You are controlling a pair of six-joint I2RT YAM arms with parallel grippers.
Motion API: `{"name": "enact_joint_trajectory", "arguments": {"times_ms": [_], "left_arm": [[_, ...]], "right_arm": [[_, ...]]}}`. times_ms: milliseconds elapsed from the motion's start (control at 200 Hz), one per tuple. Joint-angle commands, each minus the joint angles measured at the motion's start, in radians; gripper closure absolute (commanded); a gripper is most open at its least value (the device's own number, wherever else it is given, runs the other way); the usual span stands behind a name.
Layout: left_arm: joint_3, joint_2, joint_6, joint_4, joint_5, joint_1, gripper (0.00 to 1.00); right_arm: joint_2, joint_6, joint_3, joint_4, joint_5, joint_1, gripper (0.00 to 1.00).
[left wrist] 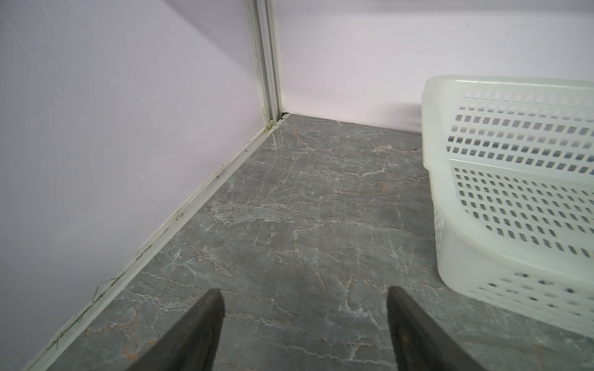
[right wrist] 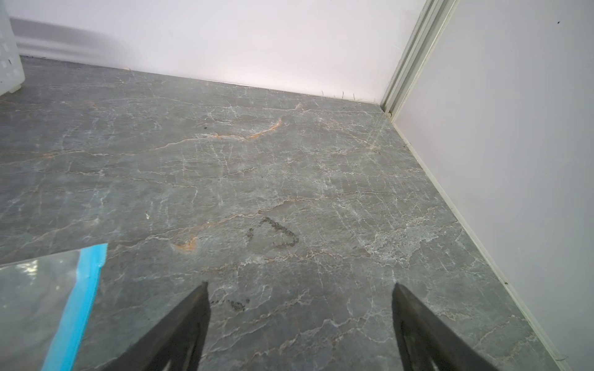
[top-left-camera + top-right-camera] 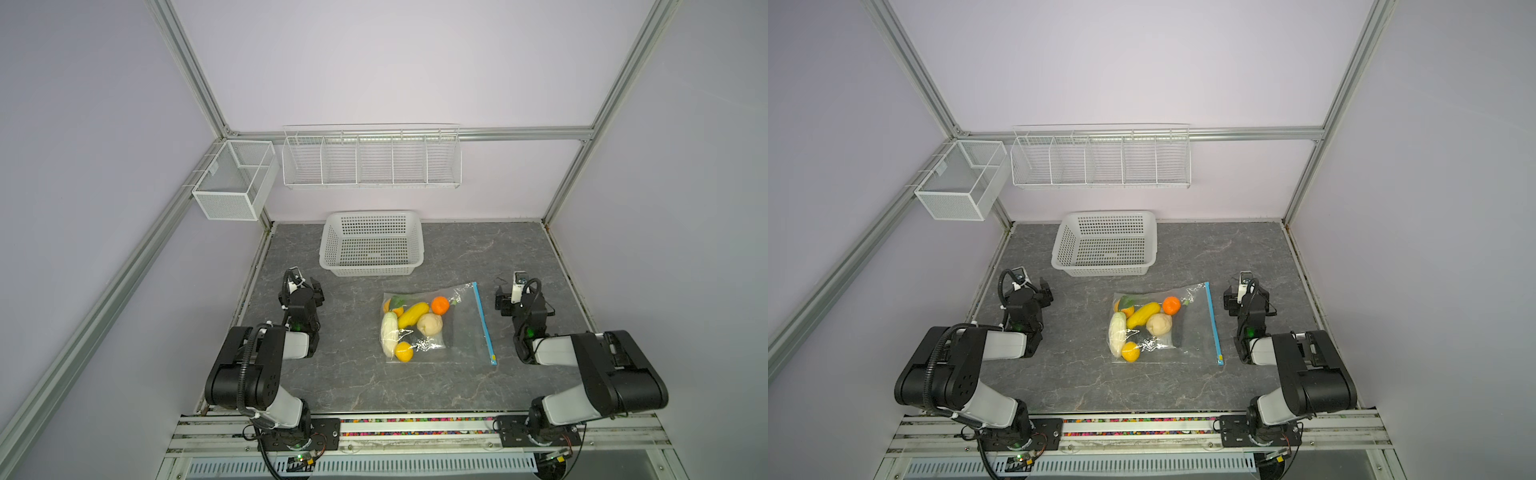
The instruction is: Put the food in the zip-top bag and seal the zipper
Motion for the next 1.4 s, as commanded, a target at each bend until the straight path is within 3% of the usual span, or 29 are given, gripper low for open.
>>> {"name": "enact_joint_trajectory", "arguments": {"times_ms": [0,165,270,1399], "left_arm": [[0.003,0.006,0.007,0.023,-0.006,0.010,0.17],[0.006,0.004,0.005,0.020,-0.004,0.011,0.10],[0.006,0.005,0.003,0.014,0.002,0.014,0.00],[0.014,0.003,-0.012,-0.006,0.032,0.034,0.01]], "right_arm": [[0.023,-0.015,-0.008,0.101,-0.018,-0.003,0.11],[0.017,0.007,0.035,0.008,-0.040,-0.022,0.11],[0.014,0.045,0.083,-0.093,-0.140,-0.078,0.11],[0.012,0.053,0.095,-0.123,-0.171,-0.093,0.11]]}}
